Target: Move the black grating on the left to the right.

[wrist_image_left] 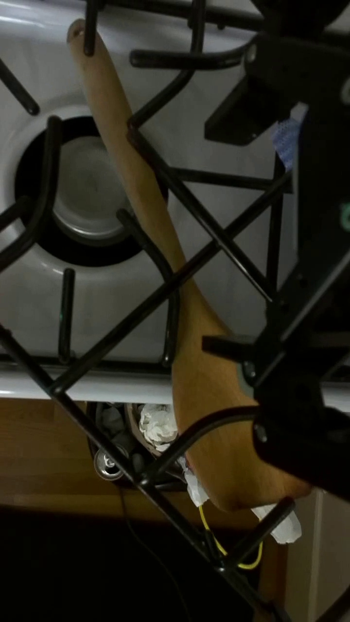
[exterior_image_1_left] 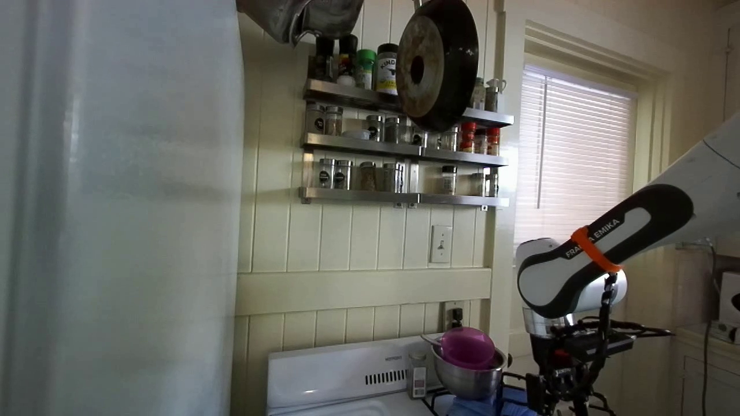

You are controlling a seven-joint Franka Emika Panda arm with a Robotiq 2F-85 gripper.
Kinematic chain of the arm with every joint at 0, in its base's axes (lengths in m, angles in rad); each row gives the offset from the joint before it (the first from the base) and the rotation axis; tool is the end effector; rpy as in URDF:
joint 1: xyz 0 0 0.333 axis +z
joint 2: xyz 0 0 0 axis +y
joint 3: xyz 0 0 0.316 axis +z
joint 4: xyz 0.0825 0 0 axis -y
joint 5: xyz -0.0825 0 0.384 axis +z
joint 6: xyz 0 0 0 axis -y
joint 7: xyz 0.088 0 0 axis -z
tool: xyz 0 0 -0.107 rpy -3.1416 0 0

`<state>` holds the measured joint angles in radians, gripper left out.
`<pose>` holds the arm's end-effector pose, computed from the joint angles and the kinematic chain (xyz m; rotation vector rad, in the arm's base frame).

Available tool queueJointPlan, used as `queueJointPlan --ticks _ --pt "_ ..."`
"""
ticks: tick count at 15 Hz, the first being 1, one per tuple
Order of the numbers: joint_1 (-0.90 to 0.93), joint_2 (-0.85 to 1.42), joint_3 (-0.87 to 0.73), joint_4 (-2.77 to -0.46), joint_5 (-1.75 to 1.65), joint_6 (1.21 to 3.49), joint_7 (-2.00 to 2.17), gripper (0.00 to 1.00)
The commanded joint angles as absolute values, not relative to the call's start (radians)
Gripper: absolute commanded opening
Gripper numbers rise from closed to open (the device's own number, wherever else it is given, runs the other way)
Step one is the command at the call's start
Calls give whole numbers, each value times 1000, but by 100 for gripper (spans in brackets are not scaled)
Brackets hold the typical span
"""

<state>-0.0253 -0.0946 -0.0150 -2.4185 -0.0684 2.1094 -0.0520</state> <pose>0.4516 -0.0214 0.3297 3.0790 0.0821 -0.3350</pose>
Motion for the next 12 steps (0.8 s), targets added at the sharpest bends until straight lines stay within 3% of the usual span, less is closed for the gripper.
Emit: queueJointPlan --ticks 1,12 --pt "-25 -148 -15 -2430 -92 2076 -34 100" --pt "-25 -229 -15 -2429 -192 2068 -60 100"
